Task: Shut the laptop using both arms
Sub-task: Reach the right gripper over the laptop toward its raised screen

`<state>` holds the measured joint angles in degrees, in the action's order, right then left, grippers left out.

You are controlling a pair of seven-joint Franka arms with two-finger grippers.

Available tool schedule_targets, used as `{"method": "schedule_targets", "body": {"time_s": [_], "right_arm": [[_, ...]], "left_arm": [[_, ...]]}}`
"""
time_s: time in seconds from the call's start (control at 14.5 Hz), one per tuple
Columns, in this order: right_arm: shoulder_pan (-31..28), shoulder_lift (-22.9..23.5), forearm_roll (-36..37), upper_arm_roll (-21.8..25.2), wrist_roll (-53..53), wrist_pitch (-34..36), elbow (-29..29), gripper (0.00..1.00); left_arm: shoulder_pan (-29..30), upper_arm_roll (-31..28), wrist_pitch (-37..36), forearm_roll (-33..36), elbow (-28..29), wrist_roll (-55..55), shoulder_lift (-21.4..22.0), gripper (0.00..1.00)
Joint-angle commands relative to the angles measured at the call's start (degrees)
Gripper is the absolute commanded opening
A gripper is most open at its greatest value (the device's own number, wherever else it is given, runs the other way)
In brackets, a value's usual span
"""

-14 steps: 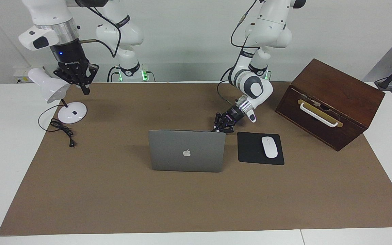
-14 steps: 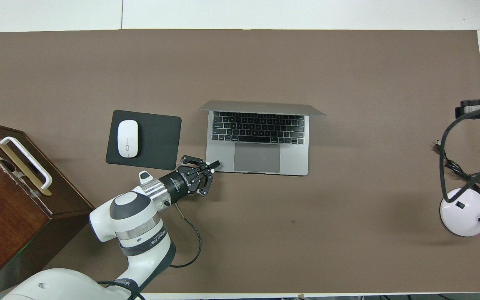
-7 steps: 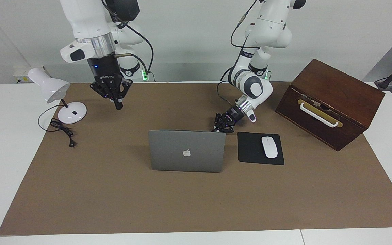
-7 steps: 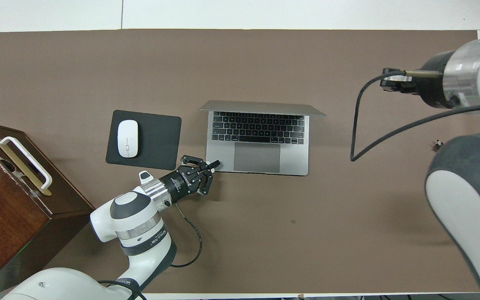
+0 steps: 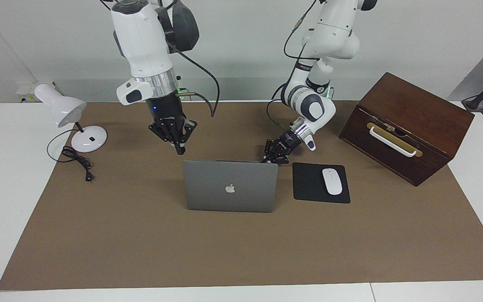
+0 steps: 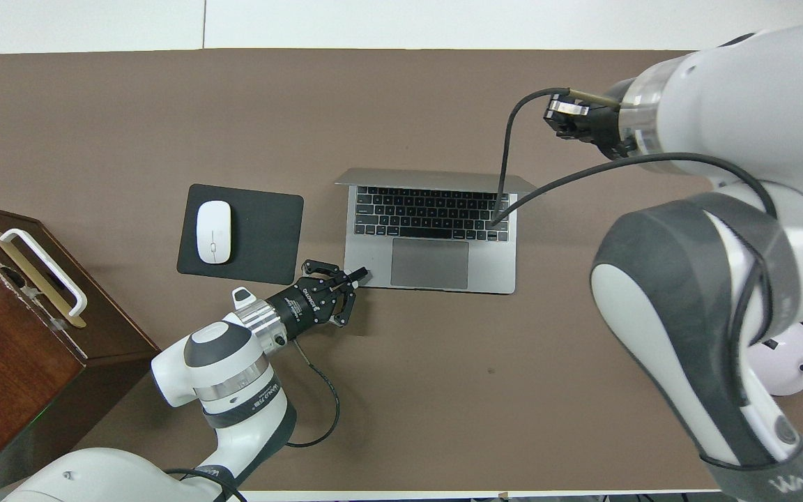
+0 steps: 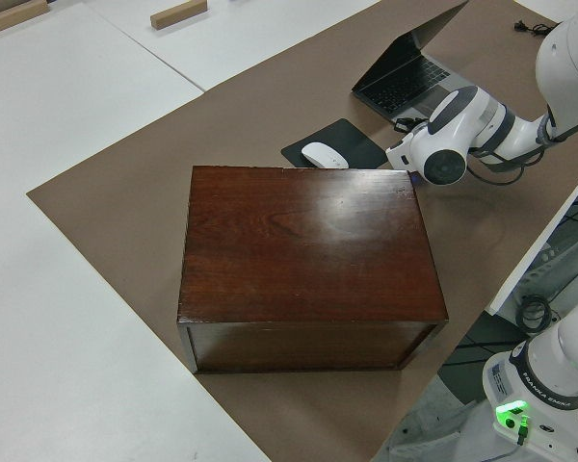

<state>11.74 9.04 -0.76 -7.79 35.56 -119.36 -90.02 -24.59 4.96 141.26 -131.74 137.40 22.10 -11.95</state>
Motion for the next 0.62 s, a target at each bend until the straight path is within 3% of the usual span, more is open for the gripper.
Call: {"method": "schedule_targets", "body": {"time_s": [0.0, 0.55], "right_arm": [[2.05, 5.19, 3.56, 0.05, 1.18, -0.61, 5.37, 0.00], [6.10, 15.39, 11.92, -0.04, 0.56, -0.61, 14.51, 0.00]], "left_arm": [[0.42, -1.09, 2.88, -1.94, -1.17, -2.32, -3.25, 0.00], [0.50, -1.18, 3.32, -1.94, -1.17, -2.32, -3.34, 0.00]]}}
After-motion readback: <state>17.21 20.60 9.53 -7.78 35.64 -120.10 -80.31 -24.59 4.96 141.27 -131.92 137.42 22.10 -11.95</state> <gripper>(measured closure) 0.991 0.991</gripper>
